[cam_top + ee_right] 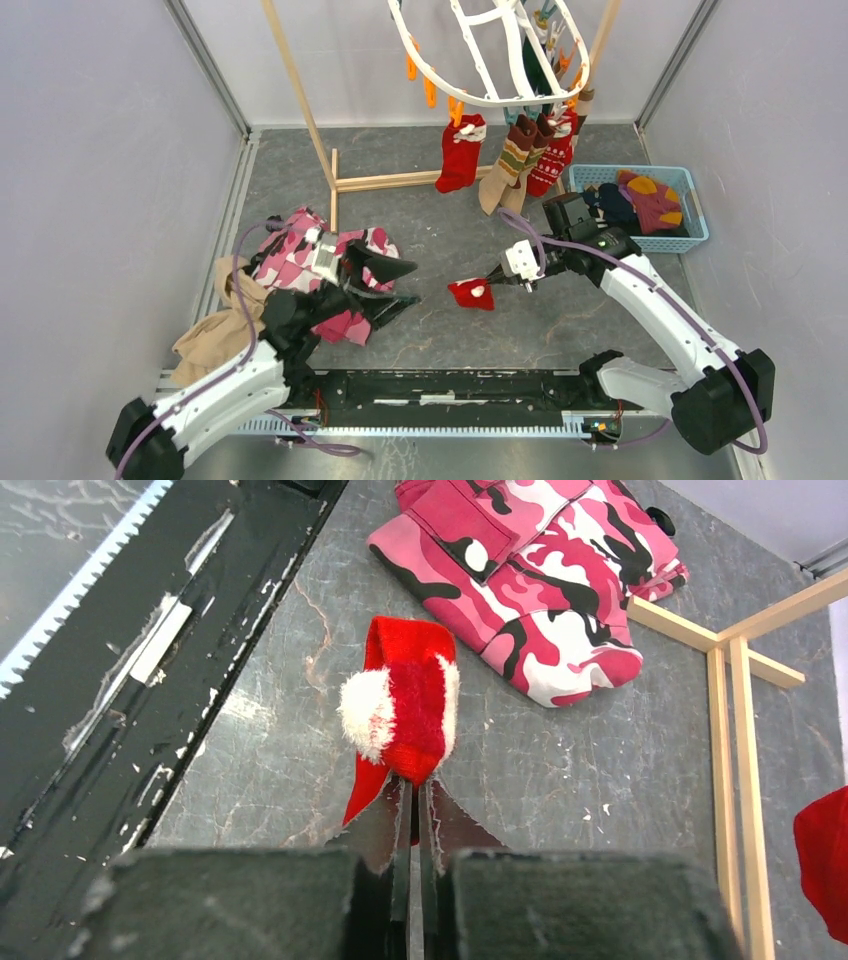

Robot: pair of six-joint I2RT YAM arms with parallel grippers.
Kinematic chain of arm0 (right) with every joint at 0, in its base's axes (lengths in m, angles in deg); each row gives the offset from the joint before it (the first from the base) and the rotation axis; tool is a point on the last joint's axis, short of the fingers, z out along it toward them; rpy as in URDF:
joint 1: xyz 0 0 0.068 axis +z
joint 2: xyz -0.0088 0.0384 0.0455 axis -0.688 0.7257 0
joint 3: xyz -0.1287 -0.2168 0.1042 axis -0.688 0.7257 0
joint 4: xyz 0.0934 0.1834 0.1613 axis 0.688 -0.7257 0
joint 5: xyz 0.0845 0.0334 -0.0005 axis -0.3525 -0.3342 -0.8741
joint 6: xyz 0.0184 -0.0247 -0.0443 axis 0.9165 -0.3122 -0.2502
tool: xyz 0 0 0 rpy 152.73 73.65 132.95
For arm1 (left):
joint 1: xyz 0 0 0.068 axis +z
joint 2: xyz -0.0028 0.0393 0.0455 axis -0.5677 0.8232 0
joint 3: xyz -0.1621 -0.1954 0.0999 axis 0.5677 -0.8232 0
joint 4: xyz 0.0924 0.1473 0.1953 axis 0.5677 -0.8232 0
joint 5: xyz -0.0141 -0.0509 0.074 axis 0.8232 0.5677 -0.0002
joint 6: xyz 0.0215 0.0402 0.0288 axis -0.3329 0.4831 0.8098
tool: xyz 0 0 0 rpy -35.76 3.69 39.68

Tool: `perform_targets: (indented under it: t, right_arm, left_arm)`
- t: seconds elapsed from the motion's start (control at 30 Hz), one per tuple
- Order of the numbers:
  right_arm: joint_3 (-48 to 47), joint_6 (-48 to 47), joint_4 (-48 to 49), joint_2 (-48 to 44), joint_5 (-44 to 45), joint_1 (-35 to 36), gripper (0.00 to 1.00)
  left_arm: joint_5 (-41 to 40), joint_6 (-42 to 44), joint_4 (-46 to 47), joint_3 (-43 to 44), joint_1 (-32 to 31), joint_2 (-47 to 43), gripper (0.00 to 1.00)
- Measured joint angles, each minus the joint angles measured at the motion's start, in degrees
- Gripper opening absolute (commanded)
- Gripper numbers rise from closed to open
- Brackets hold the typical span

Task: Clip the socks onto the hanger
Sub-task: Pick up the sock from the bin.

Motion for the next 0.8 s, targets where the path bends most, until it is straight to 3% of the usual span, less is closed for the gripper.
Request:
perform_targets:
  t: [0.1, 0.2, 0.53, 0.8]
  right_arm:
    - [0.0, 1.9, 0.4, 0.1, -0.7, 0.0, 0.0]
    - [0.0, 3.0, 0.6, 0.3, -1.7, 0.0, 0.0]
    - [0.0, 5.9, 2.0, 1.4, -3.1, 0.0, 0.0]
    - [0.0, 6.3, 2.0, 3.4, -3.7, 0.0, 0.0]
  left_arm:
    - [-3.1, 9.9, -1.5, -4.7, -1.2, -8.2, 1.0]
    - [-4.7, 19.0, -3.3, -6.6, -2.3, -9.3, 1.0]
    - [-2.1, 52.8, -7.5, -5.4, -7.3, 2.1, 0.99]
    - [0.5, 63.6, -8.1, -1.4, -7.4, 8.9, 0.9]
